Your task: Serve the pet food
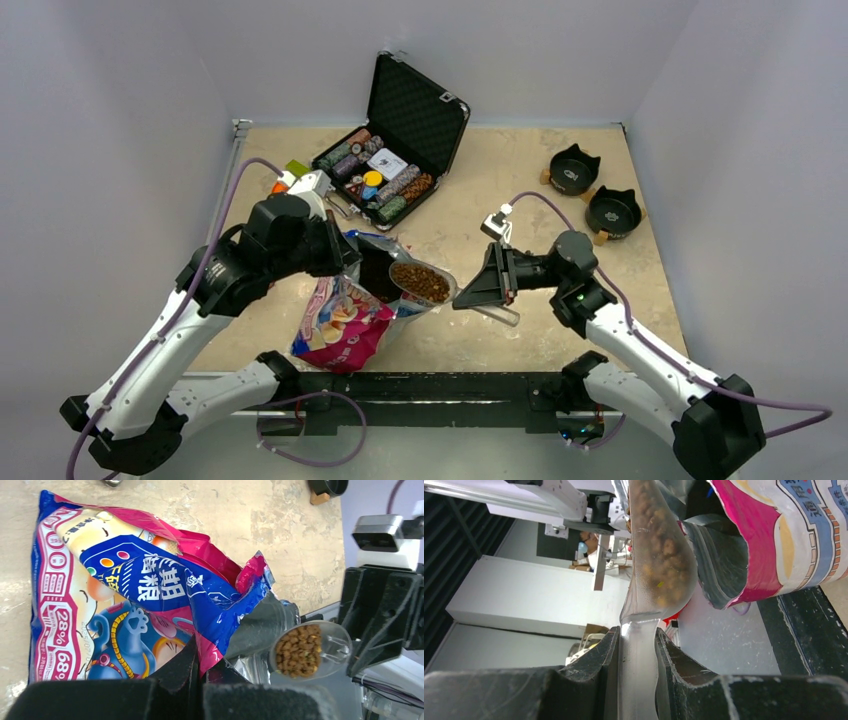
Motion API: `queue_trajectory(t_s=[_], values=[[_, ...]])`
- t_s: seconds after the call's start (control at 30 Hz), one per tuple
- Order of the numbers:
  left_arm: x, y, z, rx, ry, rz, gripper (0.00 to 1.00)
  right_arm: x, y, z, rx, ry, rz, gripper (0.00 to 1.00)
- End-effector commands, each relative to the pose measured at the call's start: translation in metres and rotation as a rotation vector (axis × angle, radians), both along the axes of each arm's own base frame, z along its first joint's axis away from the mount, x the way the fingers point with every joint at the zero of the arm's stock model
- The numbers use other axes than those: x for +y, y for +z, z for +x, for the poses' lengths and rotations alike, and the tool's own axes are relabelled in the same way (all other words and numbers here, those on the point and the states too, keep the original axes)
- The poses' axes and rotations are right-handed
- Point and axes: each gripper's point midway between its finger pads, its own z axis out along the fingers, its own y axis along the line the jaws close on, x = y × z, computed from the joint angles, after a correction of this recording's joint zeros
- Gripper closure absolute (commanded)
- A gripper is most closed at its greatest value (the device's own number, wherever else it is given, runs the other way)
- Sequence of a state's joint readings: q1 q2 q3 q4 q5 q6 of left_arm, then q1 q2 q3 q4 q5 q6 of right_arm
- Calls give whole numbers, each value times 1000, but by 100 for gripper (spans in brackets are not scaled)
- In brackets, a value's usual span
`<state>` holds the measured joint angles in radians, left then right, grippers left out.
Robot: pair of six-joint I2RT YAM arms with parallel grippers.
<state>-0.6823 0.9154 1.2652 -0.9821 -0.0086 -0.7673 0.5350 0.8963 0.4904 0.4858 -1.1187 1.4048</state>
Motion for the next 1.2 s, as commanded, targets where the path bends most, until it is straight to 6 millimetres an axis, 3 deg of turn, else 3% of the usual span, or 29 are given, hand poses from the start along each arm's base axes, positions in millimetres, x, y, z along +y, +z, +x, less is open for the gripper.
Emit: queue_trajectory(t_s=[0.0, 0.27, 0.5, 0.67, 0.77, 0.97, 1.17], values=[[13, 21, 3, -40, 63, 19, 100, -5, 53, 9, -112, -38, 78, 100], [12, 16, 0, -31, 38, 25, 100, -28, 106, 60, -122, -208, 91, 100], [7, 20, -9, -45, -25, 3, 100, -71, 121, 145, -101, -490, 102, 100], [3, 25, -15, -61, -72, -24, 100, -110, 97, 209, -53, -713, 105, 100], [-2, 30, -19, -77, -121, -39, 100, -132, 76, 238, -24, -815, 124, 100], [-8, 39, -23, -129, -212, -32, 100, -164, 42, 265, -17, -943, 173, 100], [-6, 41, -29, -166, -260, -25, 100, -202, 4, 276, 20, -1098, 140, 100]])
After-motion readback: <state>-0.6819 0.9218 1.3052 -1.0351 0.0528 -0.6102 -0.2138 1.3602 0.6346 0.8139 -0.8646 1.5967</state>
